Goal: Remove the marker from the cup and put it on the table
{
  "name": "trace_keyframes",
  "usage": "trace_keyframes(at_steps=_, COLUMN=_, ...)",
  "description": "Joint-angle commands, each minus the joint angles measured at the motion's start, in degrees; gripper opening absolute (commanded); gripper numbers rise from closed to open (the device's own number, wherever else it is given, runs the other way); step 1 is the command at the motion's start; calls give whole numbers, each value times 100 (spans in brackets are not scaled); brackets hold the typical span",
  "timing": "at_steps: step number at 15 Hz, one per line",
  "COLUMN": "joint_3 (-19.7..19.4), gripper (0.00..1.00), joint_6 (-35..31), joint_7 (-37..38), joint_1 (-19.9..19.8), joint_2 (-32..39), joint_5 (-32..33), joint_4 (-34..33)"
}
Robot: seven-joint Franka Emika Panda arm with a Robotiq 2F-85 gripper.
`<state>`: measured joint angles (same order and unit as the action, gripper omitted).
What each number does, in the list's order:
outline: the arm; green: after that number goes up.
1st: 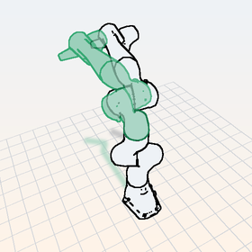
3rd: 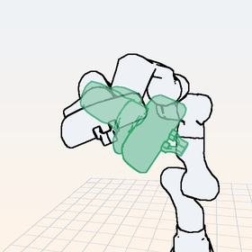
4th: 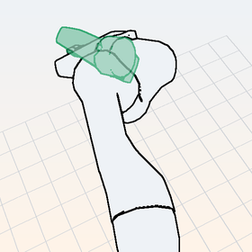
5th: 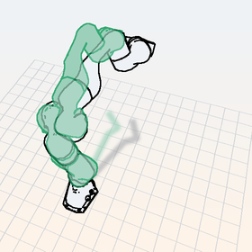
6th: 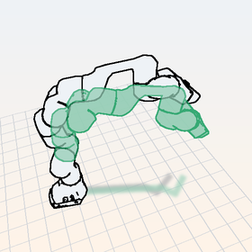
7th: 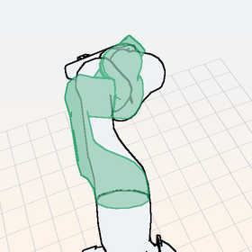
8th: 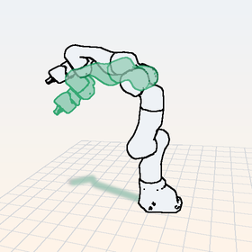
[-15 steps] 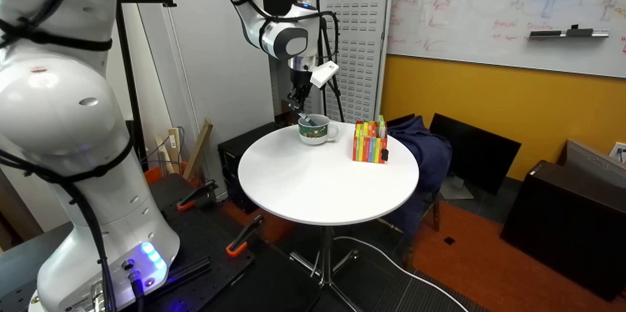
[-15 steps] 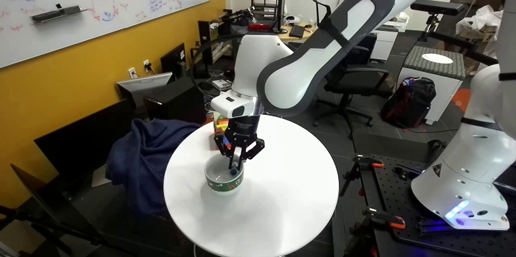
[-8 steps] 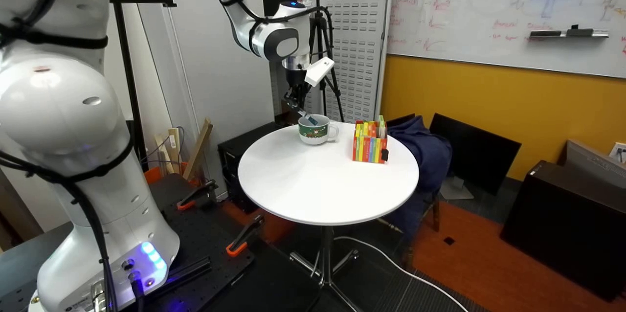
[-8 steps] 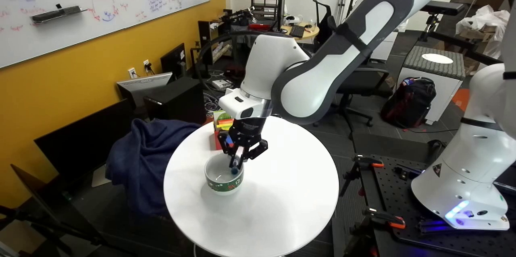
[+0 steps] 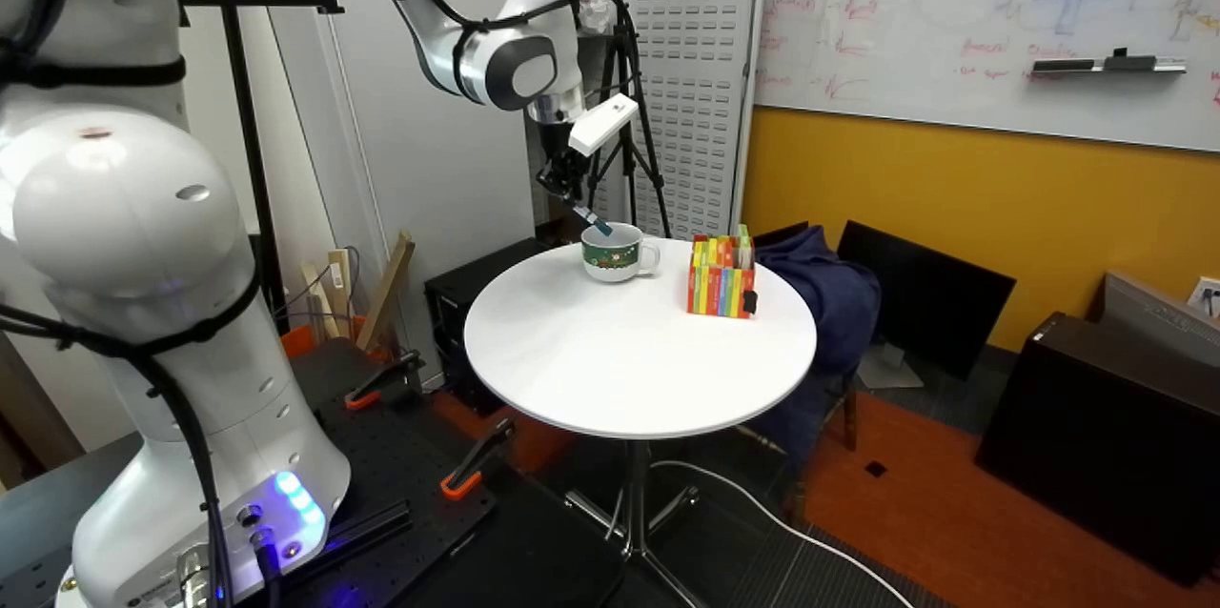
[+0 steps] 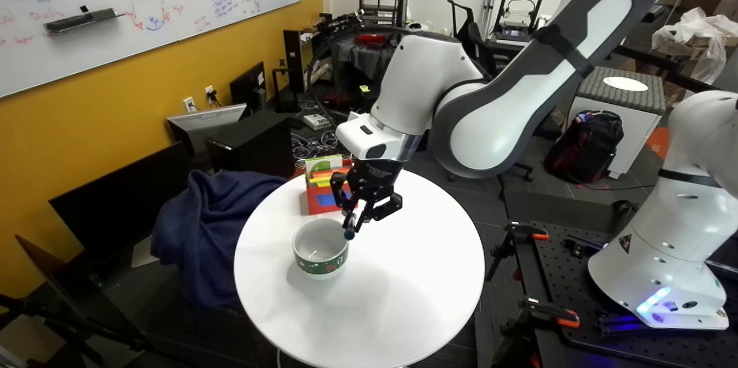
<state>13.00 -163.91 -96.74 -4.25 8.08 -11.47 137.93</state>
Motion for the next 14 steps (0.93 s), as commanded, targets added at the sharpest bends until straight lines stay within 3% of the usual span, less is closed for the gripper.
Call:
trace_keyframes(at_steps=1, joint_3=-283, gripper=5, joint_6=77, joint_7=660, joint_1=221, joint_2=-831, joint_5=209, joint_4=618)
trace_keyframes(at_steps=8, joint_3=-837, gripper=5, joint_6=701, joint_7=1102, joint_1=511, joint_2=-1499, joint_5=31, joint_4=990)
trace_keyframes(at_steps=14, joint_3=-1314, gripper=5, joint_6=692, joint_7=992, joint_1=601, joint_2=-1174, joint_5=-499, joint_4=895)
